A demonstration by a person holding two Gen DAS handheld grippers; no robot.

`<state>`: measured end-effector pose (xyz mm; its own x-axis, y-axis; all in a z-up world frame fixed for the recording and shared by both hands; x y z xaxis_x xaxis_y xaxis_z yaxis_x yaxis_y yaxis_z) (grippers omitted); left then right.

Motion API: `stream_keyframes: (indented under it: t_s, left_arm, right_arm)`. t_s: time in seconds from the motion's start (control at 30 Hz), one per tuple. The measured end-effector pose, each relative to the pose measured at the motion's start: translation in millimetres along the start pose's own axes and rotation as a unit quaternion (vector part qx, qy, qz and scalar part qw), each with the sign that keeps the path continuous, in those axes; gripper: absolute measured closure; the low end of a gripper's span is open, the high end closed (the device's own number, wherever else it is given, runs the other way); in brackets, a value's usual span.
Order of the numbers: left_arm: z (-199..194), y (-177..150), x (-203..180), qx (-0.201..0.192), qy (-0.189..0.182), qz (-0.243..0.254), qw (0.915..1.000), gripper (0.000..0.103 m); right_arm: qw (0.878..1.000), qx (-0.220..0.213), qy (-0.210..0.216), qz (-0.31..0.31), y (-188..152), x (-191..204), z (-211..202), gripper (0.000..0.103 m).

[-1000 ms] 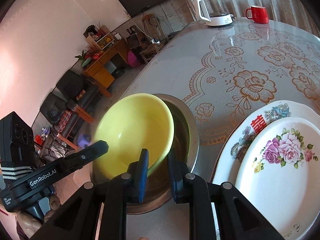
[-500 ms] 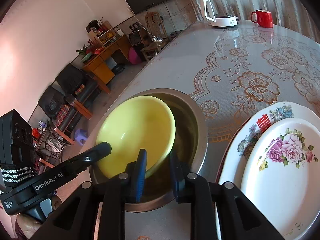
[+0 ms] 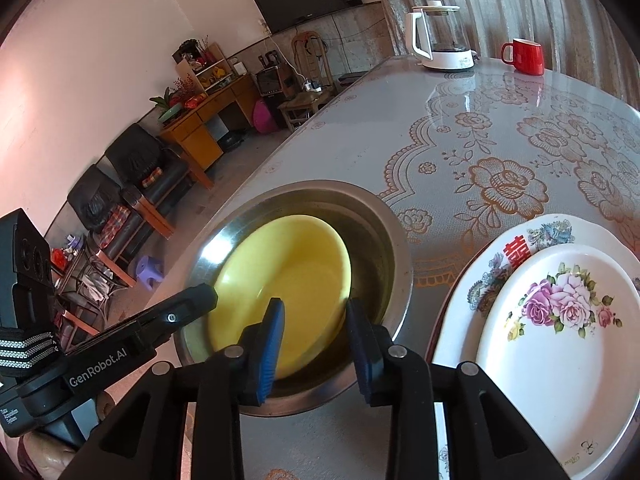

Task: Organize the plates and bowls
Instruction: 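Lower the yellow bowl into the steel bowl and open the left tool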

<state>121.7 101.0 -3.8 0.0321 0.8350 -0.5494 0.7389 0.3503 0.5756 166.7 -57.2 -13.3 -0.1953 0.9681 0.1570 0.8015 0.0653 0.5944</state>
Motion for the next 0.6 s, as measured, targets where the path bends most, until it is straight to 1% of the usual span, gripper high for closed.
stream_keyframes:
  t_s: [0.13, 0.27, 0.33, 0.47, 0.6]
  left_arm:
    - [-0.2, -0.8, -1.1, -0.002, 0.004, 0.003, 1.0, 0.083]
    - [0.1, -2.0, -2.8, -0.003, 0.006, 0.007, 1.0, 0.083]
    - [-1.0, -3.2, -5.2, -0.005, 0.012, 0.015, 0.9998, 0.082]
    - [-4.2, -5.3, -13.9, -0.016, 0.027, 0.044, 0.9985, 0.072]
    - [-6.6, -7.0, -19.4, -0.022, 0.034, 0.064, 0.9971, 0.072]
  right_arm:
    - [1.0, -0.005, -0.004, -0.011, -2.0, 2.8, -0.8, 0.071]
    - [0.999, -0.012, -0.021, -0.029, -3.5, 8.9, 0.0, 0.071]
    - [0.999, -0.015, -0.023, -0.031, -4.1, 9.9, -0.3, 0.071]
    - [0.999, -0.013, -0.015, -0.027, -4.9, 8.0, -0.9, 0.071]
    - [1.0, -0.013, -0.005, -0.019, -6.3, 5.3, -1.9, 0.071]
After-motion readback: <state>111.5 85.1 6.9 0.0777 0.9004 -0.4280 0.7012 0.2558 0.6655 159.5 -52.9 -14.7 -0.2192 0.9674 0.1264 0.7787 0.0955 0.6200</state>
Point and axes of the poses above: each gripper's, at about its wrist camera, not at the fingertips, and z roughly the way its jaws point, x to its left, y to its top, the point moved 2 cm from there along z, roughly the way its jaws point, and after that the axes turned 15 degrees about -y, right-handed, at the moved point
